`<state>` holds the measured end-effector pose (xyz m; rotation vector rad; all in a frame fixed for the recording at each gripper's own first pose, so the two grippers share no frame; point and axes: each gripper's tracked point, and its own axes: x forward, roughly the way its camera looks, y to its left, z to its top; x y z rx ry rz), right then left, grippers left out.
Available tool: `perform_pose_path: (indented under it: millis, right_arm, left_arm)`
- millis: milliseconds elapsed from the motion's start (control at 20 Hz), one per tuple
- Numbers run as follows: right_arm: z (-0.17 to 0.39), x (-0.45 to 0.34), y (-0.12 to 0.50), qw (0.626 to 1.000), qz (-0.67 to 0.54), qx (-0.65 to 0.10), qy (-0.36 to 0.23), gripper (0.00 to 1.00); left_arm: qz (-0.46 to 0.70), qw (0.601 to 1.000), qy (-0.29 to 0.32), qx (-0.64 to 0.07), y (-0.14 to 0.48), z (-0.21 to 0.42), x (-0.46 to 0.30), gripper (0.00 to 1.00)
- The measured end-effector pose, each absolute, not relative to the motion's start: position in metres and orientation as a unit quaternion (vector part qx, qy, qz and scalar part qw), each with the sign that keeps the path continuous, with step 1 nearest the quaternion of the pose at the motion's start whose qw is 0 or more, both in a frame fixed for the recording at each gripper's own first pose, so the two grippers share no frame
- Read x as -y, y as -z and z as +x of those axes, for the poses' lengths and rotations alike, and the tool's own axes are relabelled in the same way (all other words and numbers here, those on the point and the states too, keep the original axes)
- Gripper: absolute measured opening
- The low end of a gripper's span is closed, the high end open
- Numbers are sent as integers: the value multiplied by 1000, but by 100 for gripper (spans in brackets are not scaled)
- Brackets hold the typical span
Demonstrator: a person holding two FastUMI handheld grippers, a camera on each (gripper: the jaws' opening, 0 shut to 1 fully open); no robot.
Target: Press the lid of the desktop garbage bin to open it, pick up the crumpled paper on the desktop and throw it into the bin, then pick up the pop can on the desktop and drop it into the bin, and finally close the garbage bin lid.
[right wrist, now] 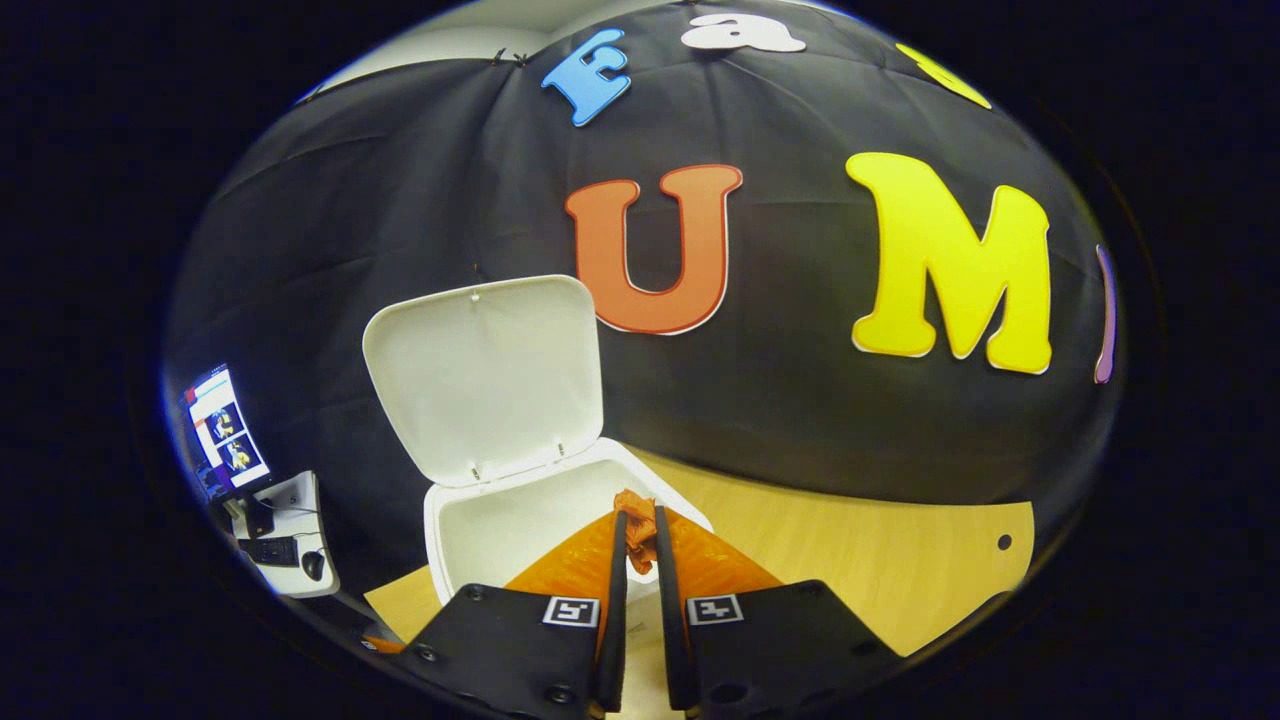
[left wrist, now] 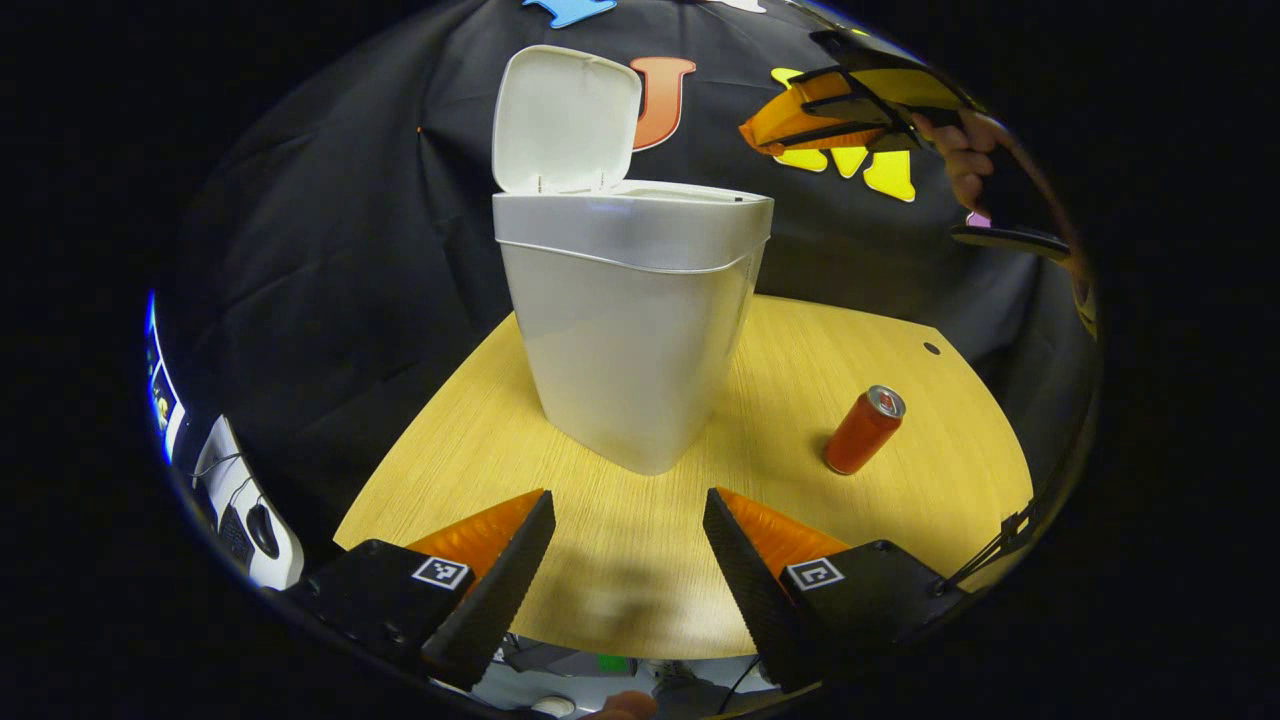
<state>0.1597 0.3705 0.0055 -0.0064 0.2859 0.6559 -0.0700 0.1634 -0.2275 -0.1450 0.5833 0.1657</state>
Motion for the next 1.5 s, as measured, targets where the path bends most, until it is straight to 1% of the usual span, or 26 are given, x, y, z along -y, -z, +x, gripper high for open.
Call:
perform_pose_path:
  millis: [50,100,200,250,300,350,400,450,500,550,600,650,700,850,950,1050,1150,1350,1500]
  right_arm:
    - [162,-376,-2,936,-3,-145,-320,17]
    - [166,-380,1,936,-2,-151,-318,15]
    - [169,-386,7,935,4,-160,-318,22]
    - [169,-388,8,935,4,-161,-317,19]
    - [171,-387,9,935,1,-161,-316,27]
    - [171,-388,11,934,-1,-162,-317,28]
    - [171,-390,13,934,-3,-162,-319,33]
    - [170,-389,12,934,-2,-161,-318,34]
    - [171,-388,10,935,-1,-159,-317,45]
    - [172,-386,9,937,2,-156,-313,48]
    - [172,-386,7,937,8,-155,-314,59]
    - [172,-384,5,938,12,-153,-311,63]
    - [172,-380,2,939,15,-151,-308,75]
    - [171,-360,-9,945,29,-138,-295,82]
    - [166,-346,-13,942,47,-147,-297,86]
    - [165,-322,-20,947,50,-141,-284,94]
    - [163,-297,-30,953,43,-123,-272,96]
    - [159,-239,-41,965,26,-102,-239,96]
    - [156,-196,-39,973,25,-100,-208,96]
  left_arm:
    - [-70,952,-79,-288,229,-70,-163,99]
    - [-69,952,-73,-289,229,-69,-161,99]
    - [-64,953,-64,-290,228,-66,-159,99]
    - [-61,953,-59,-289,227,-65,-156,99]
    - [-58,954,-55,-288,227,-63,-154,99]
    - [-55,955,-50,-287,227,-62,-151,99]
    - [-52,956,-44,-287,227,-60,-149,99]
    - [-49,956,-39,-287,227,-60,-146,99]
    - [-48,956,-35,-289,228,-60,-144,99]
    - [-50,955,-31,-289,227,-60,-142,99]
    - [-52,955,-27,-290,228,-60,-139,99]
    - [-54,955,-24,-291,228,-60,-137,99]
    - [-54,955,-21,-292,228,-59,-136,99]
    - [-48,954,-12,-294,227,-56,-127,99]
    - [-45,955,0,-294,228,-52,-118,99]
    - [-39,956,9,-291,226,-47,-107,99]
    - [-34,956,20,-289,226,-41,-94,99]
    - [-13,958,50,-281,228,-24,-63,99]
    - [5,958,63,-279,230,-13,-40,99]
